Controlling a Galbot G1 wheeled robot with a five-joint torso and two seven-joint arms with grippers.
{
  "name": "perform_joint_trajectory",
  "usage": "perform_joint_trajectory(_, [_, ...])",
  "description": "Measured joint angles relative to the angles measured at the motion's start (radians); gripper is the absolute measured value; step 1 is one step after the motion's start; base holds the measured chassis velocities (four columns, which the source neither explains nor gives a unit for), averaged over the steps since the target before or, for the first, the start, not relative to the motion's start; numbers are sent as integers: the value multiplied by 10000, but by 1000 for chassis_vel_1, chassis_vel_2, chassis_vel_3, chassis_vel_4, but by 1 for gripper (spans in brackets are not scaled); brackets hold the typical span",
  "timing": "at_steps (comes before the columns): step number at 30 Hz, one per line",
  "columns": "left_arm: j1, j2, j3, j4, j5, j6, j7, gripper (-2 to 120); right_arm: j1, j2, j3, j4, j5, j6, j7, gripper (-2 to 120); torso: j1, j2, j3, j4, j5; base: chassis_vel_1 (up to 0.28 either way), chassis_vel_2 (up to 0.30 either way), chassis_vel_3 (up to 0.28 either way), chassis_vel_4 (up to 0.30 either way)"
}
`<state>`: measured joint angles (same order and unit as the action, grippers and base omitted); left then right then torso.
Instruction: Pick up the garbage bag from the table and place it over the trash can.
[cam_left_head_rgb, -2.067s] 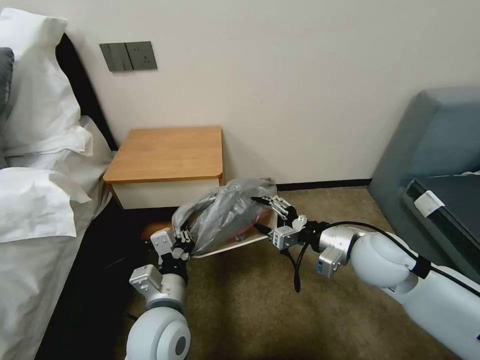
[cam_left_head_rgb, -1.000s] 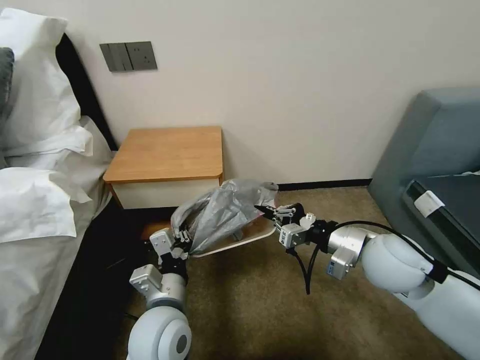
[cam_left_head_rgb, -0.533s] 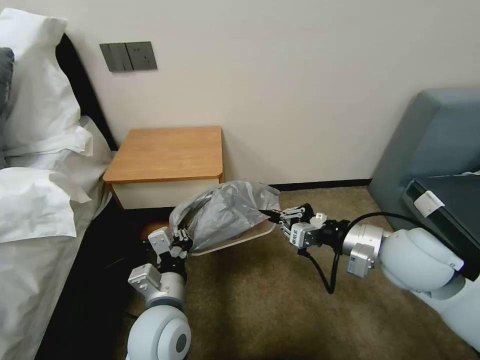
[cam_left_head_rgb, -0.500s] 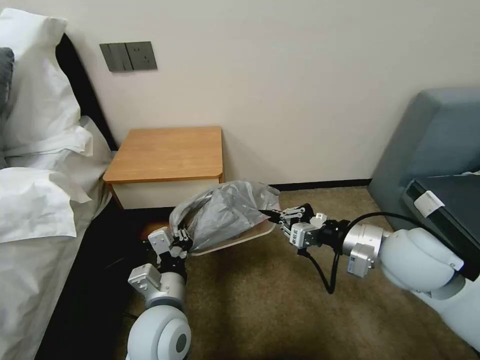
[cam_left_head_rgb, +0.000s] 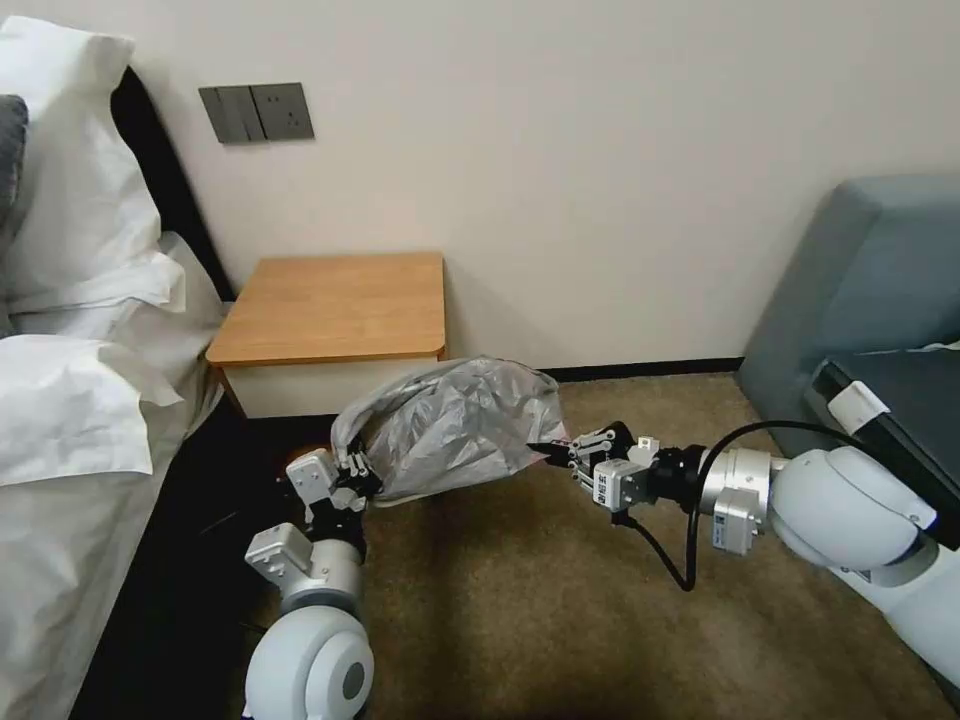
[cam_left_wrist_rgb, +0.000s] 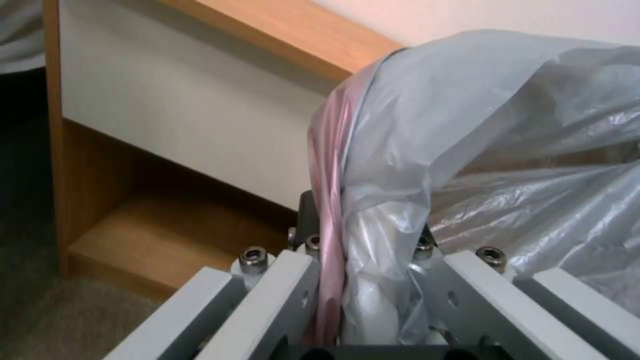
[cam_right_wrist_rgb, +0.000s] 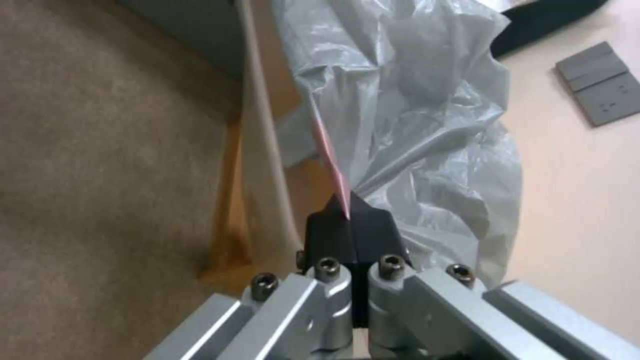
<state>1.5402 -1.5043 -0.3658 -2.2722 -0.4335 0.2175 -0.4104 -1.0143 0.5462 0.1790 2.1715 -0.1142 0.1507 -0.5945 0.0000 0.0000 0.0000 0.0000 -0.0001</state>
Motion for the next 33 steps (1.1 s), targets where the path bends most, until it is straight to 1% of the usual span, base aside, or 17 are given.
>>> perform_joint_trajectory(9, [-14,15,-87,-98,-193,8,-26,5,-70,154,155,-360,-64,372,-604,0,0,0,0,0,0,0,0,0,0])
perform_joint_trajectory(13, [-16,14,-115,-138,-233,17,-32,5,-106,222,181,-460,-120,447,-715,0,0,0,0,0,0,0,0,0,0])
perform_joint_trajectory(33, [63,5,-105,-256,-336,45,-42,5,28,843,-372,-1406,-496,712,-653,0,0,0,0,1,0,0,0,0,0])
